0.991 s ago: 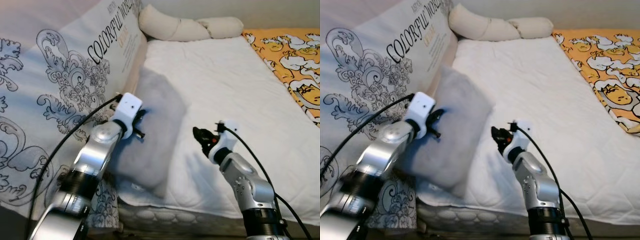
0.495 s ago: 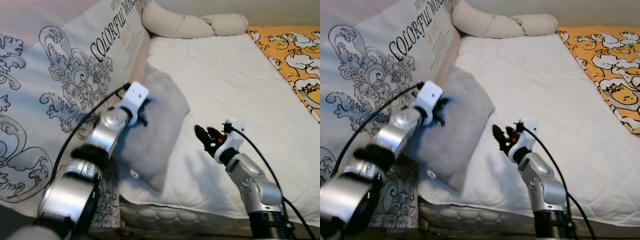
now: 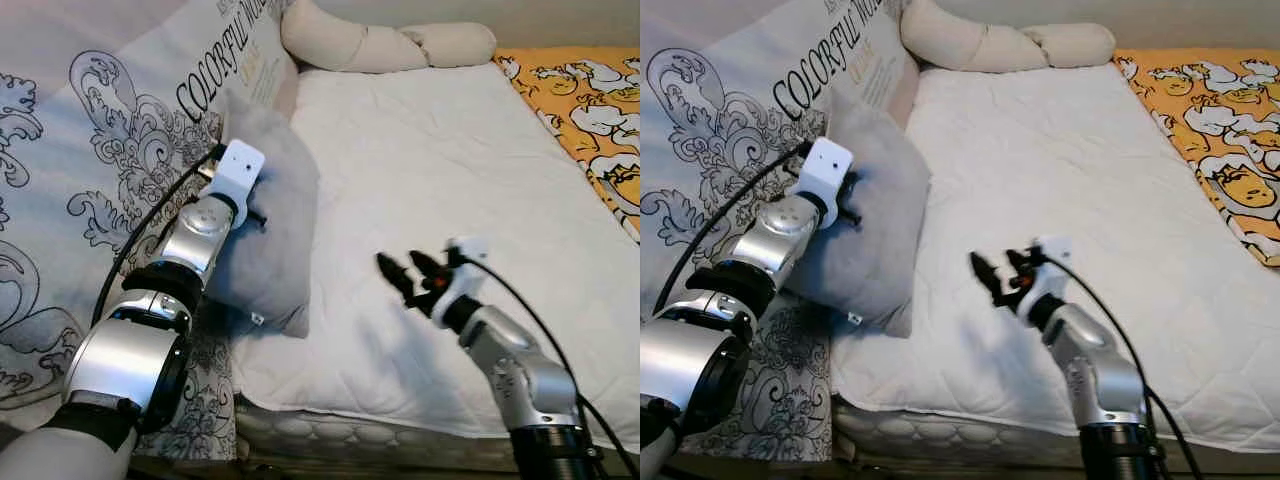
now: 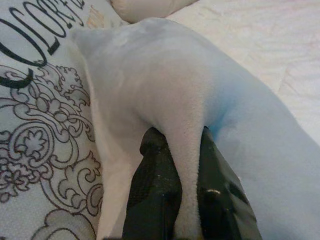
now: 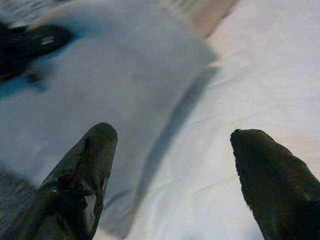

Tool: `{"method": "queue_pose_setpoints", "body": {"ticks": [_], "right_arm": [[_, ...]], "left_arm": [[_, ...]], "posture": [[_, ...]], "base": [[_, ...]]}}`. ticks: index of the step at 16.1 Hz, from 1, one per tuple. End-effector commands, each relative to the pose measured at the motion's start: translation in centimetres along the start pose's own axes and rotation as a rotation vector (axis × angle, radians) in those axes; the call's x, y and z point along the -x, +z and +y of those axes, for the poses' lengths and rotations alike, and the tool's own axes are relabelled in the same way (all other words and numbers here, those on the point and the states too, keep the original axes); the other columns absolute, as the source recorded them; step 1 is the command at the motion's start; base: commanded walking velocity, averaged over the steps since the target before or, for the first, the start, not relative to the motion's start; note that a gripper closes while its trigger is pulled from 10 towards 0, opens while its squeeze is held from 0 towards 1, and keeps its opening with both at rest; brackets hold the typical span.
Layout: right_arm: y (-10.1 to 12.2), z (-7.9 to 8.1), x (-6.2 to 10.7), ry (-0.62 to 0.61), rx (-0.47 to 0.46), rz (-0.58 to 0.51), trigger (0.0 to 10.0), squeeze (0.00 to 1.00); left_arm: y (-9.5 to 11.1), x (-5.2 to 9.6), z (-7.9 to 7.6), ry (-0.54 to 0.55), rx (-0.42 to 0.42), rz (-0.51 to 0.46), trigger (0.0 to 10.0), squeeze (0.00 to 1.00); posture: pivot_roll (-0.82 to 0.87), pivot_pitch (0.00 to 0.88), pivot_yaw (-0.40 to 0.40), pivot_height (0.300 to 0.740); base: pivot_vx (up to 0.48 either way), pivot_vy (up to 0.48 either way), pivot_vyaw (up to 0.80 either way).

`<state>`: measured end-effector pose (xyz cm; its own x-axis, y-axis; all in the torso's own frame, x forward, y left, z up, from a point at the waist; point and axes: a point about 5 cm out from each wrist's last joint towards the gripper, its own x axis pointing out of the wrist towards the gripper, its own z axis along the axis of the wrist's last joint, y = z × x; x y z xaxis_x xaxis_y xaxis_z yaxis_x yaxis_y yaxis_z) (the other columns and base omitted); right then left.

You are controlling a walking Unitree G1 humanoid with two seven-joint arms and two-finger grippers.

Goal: Clean up the room

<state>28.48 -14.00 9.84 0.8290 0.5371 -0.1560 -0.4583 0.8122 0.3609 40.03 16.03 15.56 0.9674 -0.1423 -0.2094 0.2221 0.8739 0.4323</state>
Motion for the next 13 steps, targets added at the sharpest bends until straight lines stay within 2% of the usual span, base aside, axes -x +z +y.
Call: {"method": "queue_pose_setpoints", "body": {"ticks": [1,3,5,6,7,9,11,13], "right_arm": [[0.2,0.6,0.0,0.053,0.004,0.002,10.0,1.00],[0.2,0.9,0.5,0.135,0.031,0.026,10.0,1.00],[0.5,0.6,1.0,0.159,0.050,0.032,10.0,1.00],[0.7,0.6,1.2,0.171,0.061,0.037,10.0,1.00],[0.7,0.6,1.3,0.173,0.062,0.038,10.0,1.00],[0.7,0.6,1.3,0.154,0.076,0.037,10.0,1.00],[0.9,0.4,1.4,0.128,0.054,0.002,10.0,1.00],[1.2,0.5,1.8,0.112,0.044,-0.032,10.0,1.00]], "left_arm": [[0.2,0.0,0.0,0.005,-0.028,-0.011,10.0,0.00],[-0.4,0.0,-0.4,-0.011,-0.065,0.010,10.0,0.00],[-0.6,0.0,-0.4,-0.020,-0.047,0.027,10.0,0.00],[-0.5,0.0,-0.3,-0.051,-0.025,0.017,10.0,0.15],[-0.1,-0.1,-0.3,-0.060,-0.044,-0.007,10.0,1.00],[0.9,-0.1,0.0,-0.050,-0.078,-0.073,10.0,1.00],[2.5,-0.1,-0.3,-0.143,0.044,-0.156,10.0,1.00],[3.4,0.2,-0.9,-0.238,0.113,-0.236,10.0,1.00]], "posture": [[-0.03,0.000,0.077,0.740],[-0.03,0.000,0.077,0.740],[-0.04,0.000,0.074,0.740],[-0.04,0.000,0.072,0.740],[-0.04,0.000,0.068,0.740],[-0.04,0.000,0.066,0.740],[-0.03,0.000,0.062,0.740],[-0.04,0.000,0.064,0.740]], "base": [[0.000,0.000,0.00],[0.000,0.000,0.00],[0.000,0.000,0.00],[0.000,0.000,0.00],[0.000,0.000,0.00],[0.000,0.000,0.00],[0.000,0.000,0.00],[0.000,0.000,0.00]]}}
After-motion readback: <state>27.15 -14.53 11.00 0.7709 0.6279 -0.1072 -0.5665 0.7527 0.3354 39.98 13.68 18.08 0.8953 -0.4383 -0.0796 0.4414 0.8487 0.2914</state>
